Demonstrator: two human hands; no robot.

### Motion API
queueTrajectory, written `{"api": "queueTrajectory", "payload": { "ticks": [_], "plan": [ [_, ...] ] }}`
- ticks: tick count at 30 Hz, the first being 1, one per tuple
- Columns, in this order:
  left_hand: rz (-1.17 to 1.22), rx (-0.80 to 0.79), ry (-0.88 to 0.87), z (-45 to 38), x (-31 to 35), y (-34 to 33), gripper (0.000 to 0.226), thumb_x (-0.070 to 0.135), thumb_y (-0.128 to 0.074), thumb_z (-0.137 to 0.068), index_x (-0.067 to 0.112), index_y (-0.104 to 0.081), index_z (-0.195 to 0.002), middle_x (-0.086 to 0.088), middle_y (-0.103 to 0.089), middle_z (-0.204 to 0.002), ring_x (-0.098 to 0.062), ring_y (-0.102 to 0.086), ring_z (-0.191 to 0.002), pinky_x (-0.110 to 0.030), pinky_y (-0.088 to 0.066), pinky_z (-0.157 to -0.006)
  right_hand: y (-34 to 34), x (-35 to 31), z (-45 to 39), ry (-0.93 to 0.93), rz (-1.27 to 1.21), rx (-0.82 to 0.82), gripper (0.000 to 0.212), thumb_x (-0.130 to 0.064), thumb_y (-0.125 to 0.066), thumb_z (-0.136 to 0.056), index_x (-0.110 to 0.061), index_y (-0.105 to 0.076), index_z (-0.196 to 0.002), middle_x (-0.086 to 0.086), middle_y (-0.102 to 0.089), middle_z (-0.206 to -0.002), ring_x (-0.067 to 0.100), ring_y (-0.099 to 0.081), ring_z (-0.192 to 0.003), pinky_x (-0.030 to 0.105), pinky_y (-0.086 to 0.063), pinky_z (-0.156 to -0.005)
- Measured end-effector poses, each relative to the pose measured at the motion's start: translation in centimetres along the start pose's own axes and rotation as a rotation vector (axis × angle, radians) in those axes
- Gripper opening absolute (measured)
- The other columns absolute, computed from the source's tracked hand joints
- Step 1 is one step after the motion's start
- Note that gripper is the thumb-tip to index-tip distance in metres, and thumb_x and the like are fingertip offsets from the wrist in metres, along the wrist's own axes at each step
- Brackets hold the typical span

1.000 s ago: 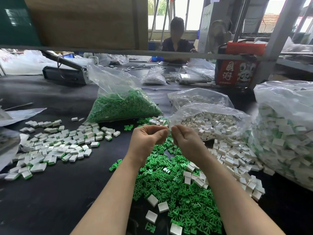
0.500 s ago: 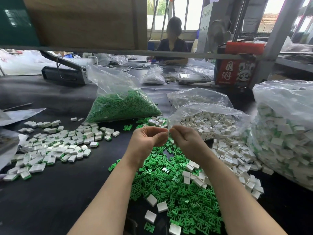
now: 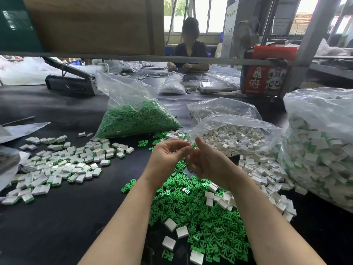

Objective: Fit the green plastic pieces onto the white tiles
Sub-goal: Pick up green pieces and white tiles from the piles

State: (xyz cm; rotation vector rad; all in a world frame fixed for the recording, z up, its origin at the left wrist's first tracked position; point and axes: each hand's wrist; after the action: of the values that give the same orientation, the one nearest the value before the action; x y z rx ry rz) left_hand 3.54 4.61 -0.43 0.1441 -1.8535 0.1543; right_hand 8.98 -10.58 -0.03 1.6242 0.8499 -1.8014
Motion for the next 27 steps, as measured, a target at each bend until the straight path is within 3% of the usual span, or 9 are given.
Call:
{"api": "queueTrajectory", "payload": {
  "ticks": [4, 7, 17, 27],
  "plan": [
    [0.034, 0.015, 0.032, -0.1, -0.2, -0.2, 0.010, 0.013, -0.073, -0.082, 0.022, -0.078, -0.084, -0.005, -0.076, -0.086, -0.015, -0.071, -0.081, -0.026, -0.055, -0.079, -0.7, 0.7, -0.6, 0.057, -0.101, 0.003, 0.059, -0.057, -0.027, -0.098, -0.006, -0.057, -0.100, 0.005, -0.052, -0.076, 0.013, -0.043, -0.065, 0.024, -0.032, -0.055],
    [0.054, 0.012, 0.031, -0.1, -0.1, -0.2, 0.013, 0.008, -0.072, -0.082, 0.017, -0.077, -0.090, -0.005, -0.077, -0.089, -0.014, -0.072, -0.086, -0.022, -0.054, -0.079, -0.9, 1.0, -0.7, 0.068, -0.174, 0.037, 0.051, -0.053, -0.032, -0.099, -0.010, -0.059, -0.094, 0.000, -0.056, -0.073, 0.011, -0.046, -0.065, 0.025, -0.033, -0.058],
    [0.056, 0.010, 0.014, -0.2, 0.2, -0.2, 0.024, -0.005, -0.068, -0.083, 0.018, -0.076, -0.085, 0.002, -0.077, -0.083, -0.007, -0.071, -0.082, -0.014, -0.052, -0.074, -1.4, 1.1, -0.7, 0.065, -0.331, 0.063, 0.039, -0.049, -0.045, -0.092, -0.017, -0.062, -0.080, -0.002, -0.052, -0.066, 0.010, -0.042, -0.056, 0.025, -0.028, -0.056],
    [-0.099, 0.028, 0.001, -0.2, 0.1, 0.0, 0.022, -0.003, -0.071, -0.082, 0.014, -0.074, -0.094, 0.001, -0.074, -0.096, -0.009, -0.069, -0.097, -0.020, -0.052, -0.090, -1.4, 1.2, -0.5, 0.033, -0.330, 0.073, 0.037, -0.049, -0.048, -0.089, -0.016, -0.059, -0.079, -0.002, -0.052, -0.062, 0.010, -0.039, -0.055, 0.028, -0.026, -0.058]
  ]
}}
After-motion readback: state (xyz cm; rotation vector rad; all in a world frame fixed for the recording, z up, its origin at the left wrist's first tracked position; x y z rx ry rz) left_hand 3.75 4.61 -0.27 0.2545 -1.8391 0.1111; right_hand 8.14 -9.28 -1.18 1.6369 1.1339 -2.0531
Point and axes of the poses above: each hand's wrist, its own z-axis away from the middle knuckle, its own y-axis out of the back of the hand, x = y × z
